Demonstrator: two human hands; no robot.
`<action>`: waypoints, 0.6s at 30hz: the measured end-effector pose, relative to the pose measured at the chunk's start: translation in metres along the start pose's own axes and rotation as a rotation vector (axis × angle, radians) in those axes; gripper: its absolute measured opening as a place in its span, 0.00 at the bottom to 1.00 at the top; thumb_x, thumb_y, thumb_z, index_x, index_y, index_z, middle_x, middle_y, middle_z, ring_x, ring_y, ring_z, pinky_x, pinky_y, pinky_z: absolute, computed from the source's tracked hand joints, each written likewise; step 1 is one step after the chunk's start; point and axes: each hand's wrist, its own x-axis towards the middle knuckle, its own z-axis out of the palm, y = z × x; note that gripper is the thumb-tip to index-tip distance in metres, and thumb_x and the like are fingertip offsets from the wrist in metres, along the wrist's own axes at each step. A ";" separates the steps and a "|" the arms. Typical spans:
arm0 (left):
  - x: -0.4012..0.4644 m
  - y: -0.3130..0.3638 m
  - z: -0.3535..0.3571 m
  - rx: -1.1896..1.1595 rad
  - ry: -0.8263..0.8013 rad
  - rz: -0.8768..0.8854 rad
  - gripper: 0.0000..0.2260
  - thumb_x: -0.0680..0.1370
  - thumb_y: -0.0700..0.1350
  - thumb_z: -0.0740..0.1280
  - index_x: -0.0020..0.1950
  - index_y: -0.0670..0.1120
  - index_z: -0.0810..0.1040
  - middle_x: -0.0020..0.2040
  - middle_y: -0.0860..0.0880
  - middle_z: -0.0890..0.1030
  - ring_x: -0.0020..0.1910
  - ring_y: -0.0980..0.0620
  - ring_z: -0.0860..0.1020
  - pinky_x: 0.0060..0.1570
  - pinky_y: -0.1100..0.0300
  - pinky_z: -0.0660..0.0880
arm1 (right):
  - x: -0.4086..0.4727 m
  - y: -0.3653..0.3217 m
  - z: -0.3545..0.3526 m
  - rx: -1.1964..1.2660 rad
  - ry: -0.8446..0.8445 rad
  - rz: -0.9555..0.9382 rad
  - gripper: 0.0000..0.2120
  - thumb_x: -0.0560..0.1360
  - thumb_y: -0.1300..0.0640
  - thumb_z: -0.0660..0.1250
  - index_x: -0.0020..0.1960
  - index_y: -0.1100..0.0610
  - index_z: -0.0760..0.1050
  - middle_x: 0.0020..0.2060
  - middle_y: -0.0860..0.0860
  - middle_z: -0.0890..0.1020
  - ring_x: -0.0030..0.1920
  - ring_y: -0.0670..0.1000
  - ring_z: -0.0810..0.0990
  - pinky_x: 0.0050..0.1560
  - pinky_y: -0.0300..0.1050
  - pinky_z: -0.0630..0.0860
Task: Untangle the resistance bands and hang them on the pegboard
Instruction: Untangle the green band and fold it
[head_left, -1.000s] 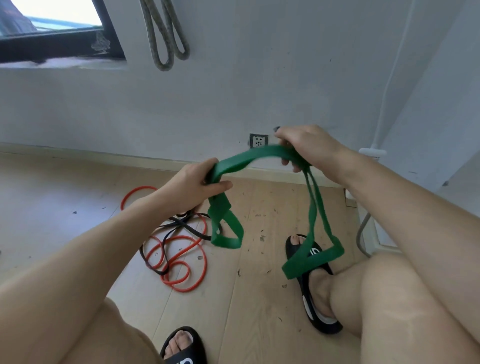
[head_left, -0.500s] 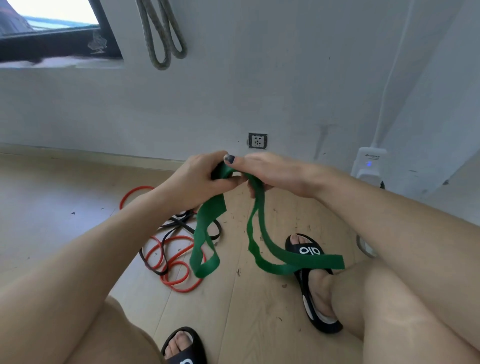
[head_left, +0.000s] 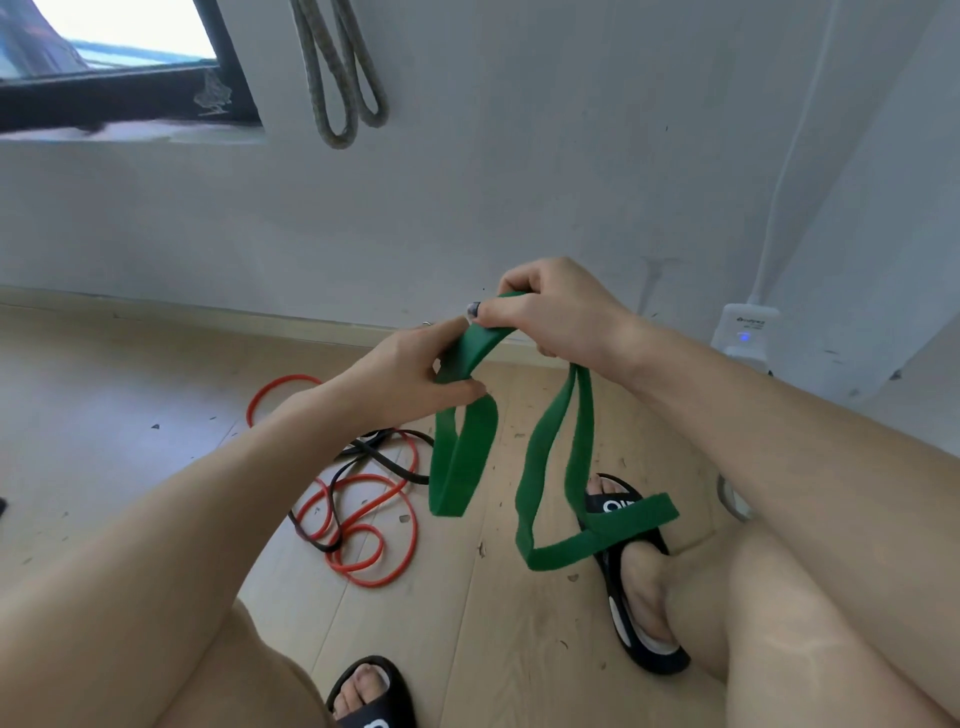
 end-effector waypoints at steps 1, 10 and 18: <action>0.000 0.000 -0.001 -0.011 -0.006 -0.009 0.16 0.72 0.60 0.67 0.56 0.54 0.74 0.46 0.52 0.80 0.47 0.48 0.80 0.50 0.43 0.79 | 0.000 0.001 -0.002 0.002 0.009 0.010 0.17 0.74 0.47 0.73 0.34 0.55 0.74 0.26 0.45 0.67 0.25 0.43 0.66 0.35 0.45 0.64; -0.003 -0.013 0.001 -0.113 -0.101 -0.067 0.09 0.78 0.50 0.73 0.52 0.54 0.74 0.47 0.50 0.82 0.44 0.54 0.84 0.49 0.54 0.83 | -0.007 -0.003 -0.005 0.006 0.001 0.010 0.16 0.75 0.48 0.72 0.37 0.58 0.75 0.31 0.51 0.68 0.31 0.48 0.67 0.37 0.45 0.65; -0.002 -0.017 0.002 -0.113 0.001 -0.082 0.10 0.77 0.52 0.73 0.44 0.50 0.75 0.37 0.51 0.77 0.35 0.54 0.78 0.41 0.56 0.78 | -0.006 -0.001 -0.007 0.031 0.041 0.028 0.19 0.74 0.49 0.72 0.38 0.64 0.75 0.30 0.53 0.67 0.28 0.48 0.64 0.36 0.46 0.64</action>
